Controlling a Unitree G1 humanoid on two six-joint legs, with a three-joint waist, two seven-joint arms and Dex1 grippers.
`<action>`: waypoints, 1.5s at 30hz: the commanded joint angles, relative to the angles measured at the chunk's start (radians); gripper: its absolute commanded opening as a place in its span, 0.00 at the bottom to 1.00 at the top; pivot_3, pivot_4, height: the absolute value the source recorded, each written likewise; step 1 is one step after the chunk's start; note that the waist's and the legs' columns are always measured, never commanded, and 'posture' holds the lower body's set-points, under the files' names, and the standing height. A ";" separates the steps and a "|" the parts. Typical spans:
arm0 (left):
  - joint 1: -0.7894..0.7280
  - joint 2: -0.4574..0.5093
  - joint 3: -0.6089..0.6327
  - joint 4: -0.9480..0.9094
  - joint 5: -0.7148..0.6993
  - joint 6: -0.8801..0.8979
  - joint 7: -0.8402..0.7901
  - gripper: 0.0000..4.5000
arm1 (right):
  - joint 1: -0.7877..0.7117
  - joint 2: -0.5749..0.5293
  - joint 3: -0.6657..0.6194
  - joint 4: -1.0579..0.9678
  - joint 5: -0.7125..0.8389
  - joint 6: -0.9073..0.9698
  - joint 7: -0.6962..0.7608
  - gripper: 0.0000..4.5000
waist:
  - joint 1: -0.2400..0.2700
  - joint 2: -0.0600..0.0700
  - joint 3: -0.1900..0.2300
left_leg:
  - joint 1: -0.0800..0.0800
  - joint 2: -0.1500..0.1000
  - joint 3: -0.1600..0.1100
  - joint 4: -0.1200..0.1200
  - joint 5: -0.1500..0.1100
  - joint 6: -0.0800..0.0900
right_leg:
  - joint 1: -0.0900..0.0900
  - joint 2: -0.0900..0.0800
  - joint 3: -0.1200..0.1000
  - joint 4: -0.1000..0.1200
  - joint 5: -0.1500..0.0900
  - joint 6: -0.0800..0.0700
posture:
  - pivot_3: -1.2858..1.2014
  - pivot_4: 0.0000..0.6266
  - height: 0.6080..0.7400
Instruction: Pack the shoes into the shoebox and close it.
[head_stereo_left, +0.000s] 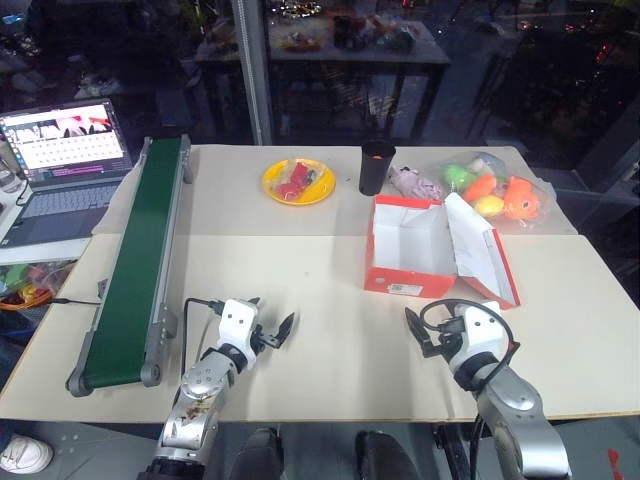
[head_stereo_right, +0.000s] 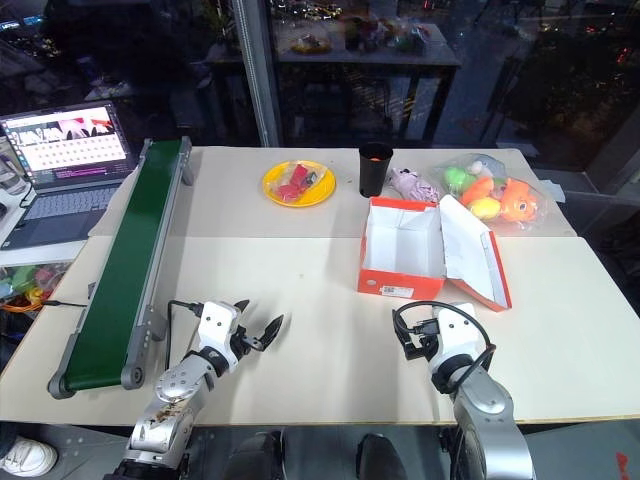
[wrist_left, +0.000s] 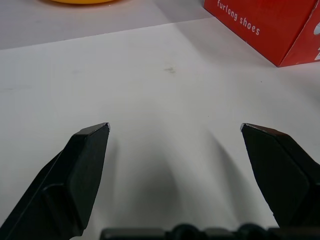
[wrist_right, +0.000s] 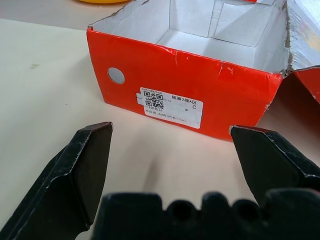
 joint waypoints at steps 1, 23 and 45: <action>-0.029 0.006 0.007 -0.010 -0.016 -0.018 -0.017 1.00 | -0.014 -0.005 -0.033 -0.031 0.010 -0.019 -0.010 0.98 | 0.000 0.000 0.000 | 0.000 0.000 0.000 0.000 0.000 0.000 | 0.000 0.000 0.000 0.000 0.000 0.000 | 0.52 0.24 0.97; -0.545 0.110 0.218 0.021 0.047 0.046 0.227 1.00 | -0.573 -0.161 -0.039 -0.053 0.246 0.339 0.109 0.98 | -0.003 -0.006 0.004 | 0.000 0.000 -0.001 0.001 0.008 0.012 | 0.002 0.003 0.002 0.001 0.007 0.006 | 0.52 0.24 0.97; -0.481 0.233 0.442 -0.076 -0.013 0.429 0.311 1.00 | -0.774 -0.032 0.181 0.181 0.262 0.326 0.296 0.98 | -0.002 -0.008 0.006 | 0.000 0.000 -0.002 0.000 0.008 0.012 | 0.000 0.004 0.002 0.003 0.009 0.002 | 0.52 0.24 0.97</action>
